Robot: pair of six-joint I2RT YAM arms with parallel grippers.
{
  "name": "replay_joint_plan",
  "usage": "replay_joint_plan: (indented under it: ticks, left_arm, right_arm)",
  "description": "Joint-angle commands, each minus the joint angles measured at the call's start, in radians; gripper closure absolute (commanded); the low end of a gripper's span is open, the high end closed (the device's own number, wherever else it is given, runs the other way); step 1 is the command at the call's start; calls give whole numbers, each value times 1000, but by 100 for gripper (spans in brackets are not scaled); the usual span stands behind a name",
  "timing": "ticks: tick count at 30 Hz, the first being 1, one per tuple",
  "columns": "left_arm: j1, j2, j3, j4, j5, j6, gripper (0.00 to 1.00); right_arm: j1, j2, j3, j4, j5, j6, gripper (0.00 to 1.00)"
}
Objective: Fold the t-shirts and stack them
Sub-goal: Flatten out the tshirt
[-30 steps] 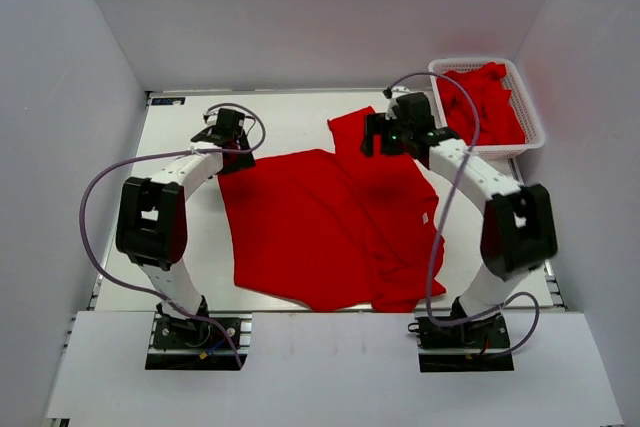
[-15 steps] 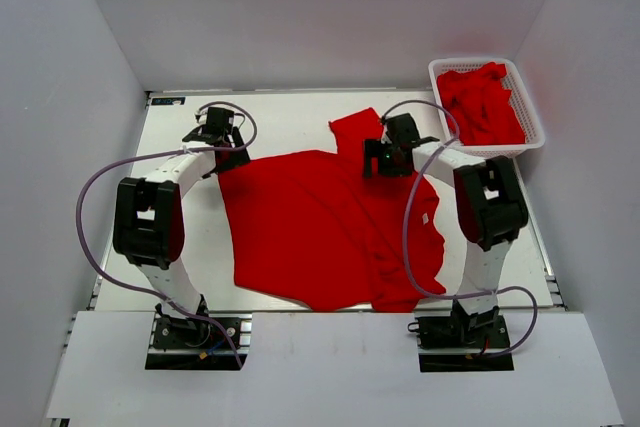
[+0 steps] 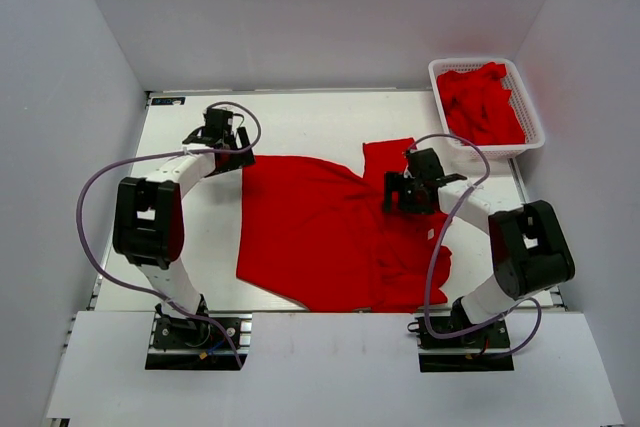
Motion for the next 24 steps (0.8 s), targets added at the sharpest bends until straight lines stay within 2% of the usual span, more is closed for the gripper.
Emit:
replay_joint_plan:
  ticks: [1,8,12,14,18,21,24]
  left_arm:
    - [7,19,49,38,43,28,0]
    - [7,169,171,47,43,28,0]
    - [7,233,207,47,33,28,8]
    - [7,247,207,57,33,28,8]
    - [7,286,228,87,33,28,20]
    - [-18,295,205,110,43,89,27]
    - [-27,295,162,136,114,137,33]
  right_arm:
    - [-2,-39,59,-50,29,-20,10]
    - [-7,63,290,-38,132,-40,10]
    - [-17,157,448,-38,185,-33,10]
    - [-25,185,495,-46,202,-30,10]
    - [-48,281,570,-60,212,-33,10]
    - [-70,332,624,-78,215,-11,10]
    - [-90,376,667,-86,215,10,10]
